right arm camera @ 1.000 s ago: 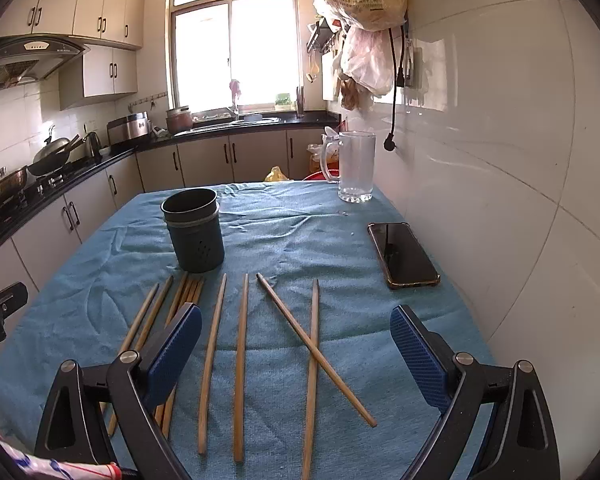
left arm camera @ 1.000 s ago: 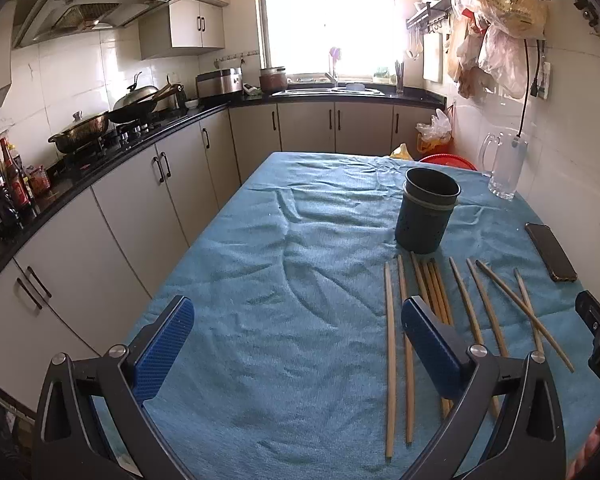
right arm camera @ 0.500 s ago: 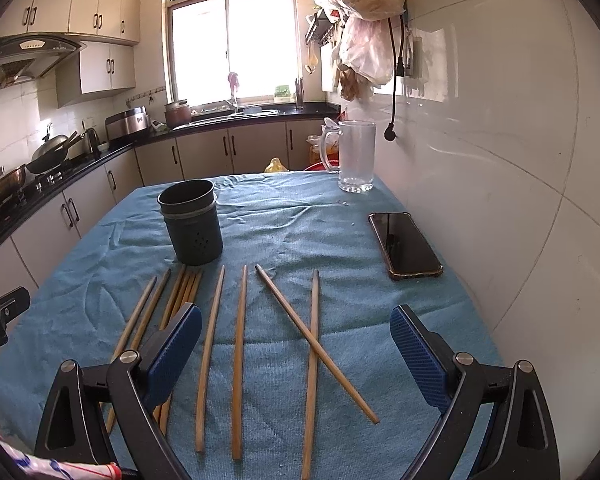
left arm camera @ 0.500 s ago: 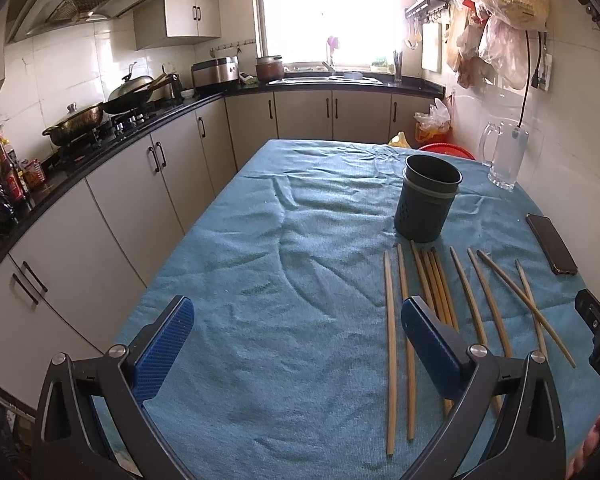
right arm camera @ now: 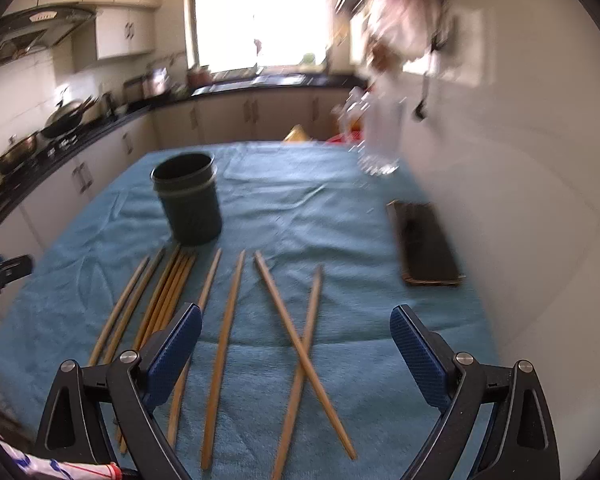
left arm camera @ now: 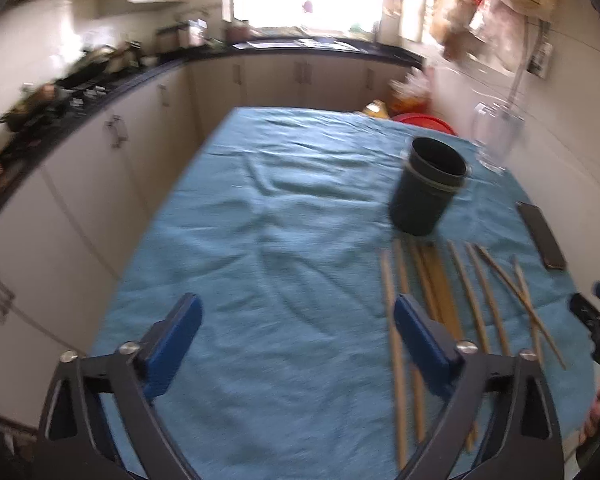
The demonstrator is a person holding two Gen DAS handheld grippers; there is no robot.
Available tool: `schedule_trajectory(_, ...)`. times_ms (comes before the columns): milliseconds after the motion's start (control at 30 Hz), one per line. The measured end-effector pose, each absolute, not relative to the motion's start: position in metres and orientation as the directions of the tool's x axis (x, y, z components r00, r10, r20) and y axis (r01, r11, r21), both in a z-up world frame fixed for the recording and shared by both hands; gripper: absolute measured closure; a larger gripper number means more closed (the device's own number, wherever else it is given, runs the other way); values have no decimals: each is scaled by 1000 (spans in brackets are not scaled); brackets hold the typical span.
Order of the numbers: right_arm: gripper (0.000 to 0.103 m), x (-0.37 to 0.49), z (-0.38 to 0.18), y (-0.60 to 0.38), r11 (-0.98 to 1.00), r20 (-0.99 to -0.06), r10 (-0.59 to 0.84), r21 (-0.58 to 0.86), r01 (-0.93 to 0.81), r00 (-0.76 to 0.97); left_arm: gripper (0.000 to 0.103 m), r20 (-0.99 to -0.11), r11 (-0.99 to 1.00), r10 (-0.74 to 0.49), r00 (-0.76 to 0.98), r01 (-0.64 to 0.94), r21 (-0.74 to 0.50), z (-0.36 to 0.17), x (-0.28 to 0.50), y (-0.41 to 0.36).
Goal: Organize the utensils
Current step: 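Close the left gripper on a chopstick while the right gripper grasps another chopstick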
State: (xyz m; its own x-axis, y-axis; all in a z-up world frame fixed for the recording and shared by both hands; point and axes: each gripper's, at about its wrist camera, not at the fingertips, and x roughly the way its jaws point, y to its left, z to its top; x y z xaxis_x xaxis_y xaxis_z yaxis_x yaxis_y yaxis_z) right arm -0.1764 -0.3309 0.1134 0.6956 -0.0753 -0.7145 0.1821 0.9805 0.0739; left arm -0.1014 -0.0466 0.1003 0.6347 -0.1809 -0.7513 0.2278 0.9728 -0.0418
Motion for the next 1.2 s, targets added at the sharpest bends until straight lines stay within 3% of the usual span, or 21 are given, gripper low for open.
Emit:
schedule_trajectory(67, 6, -163, 107, -334, 983, -741, -23, 106, 150, 671, 32, -779, 961, -235, 581, 261, -95, 94, -85, -55)
schedule_trajectory(100, 7, -156, 103, -336, 983, -752, 9, 129, 133, 660, 34, -792, 954, -263, 552, 270, -129, 88, -75, -59)
schedule_trajectory(233, 38, -127, 84, -342, 977, -790, 112, 198, 78, 603, 53, -831, 935, -326, 450, 285, -213, 61, -42, -80)
schedule_trajectory(267, 40, -122, 81, -344, 976, -797, 120, 205, 79, 591, 56, -842, 929, -340, 418, 289, -232, 53, -35, -85)
schedule_trajectory(467, 40, -105, 74, -350, 974, -812, 132, 212, 77, 568, 63, -877, 915, -370, 306, 286, -286, 19, -11, -107)
schedule_trajectory(567, 40, -103, 71, -349, 975, -817, 132, 208, 73, 561, 73, -882, 923, -343, 323, 293, -251, 16, -8, -113)
schedule_trajectory(667, 40, -99, 67, -349, 976, -827, 133, 204, 72, 546, 76, -890, 927, -317, 328, 305, -218, 17, -7, -117)
schedule_trajectory(800, 40, -89, 64, -349, 982, -842, 119, 179, 64, 526, 76, -896, 927, -302, 326, 318, -197, 18, -6, -122)
schedule_trajectory(1000, 40, -76, 63, -347, 990, -857, 95, 133, 39, 507, 76, -886, 907, -371, 279, 316, -280, 20, -3, -124)
schedule_trajectory(1133, 40, -69, 54, -340, 995, -873, 79, 96, 10, 481, 77, -897, 911, -328, 296, 349, -218, 18, -5, -133)
schedule_trajectory(1200, 40, -66, 50, -337, 997, -882, 71, 79, -3, 465, 85, -906, 915, -287, 311, 368, -163, 18, -6, -138)
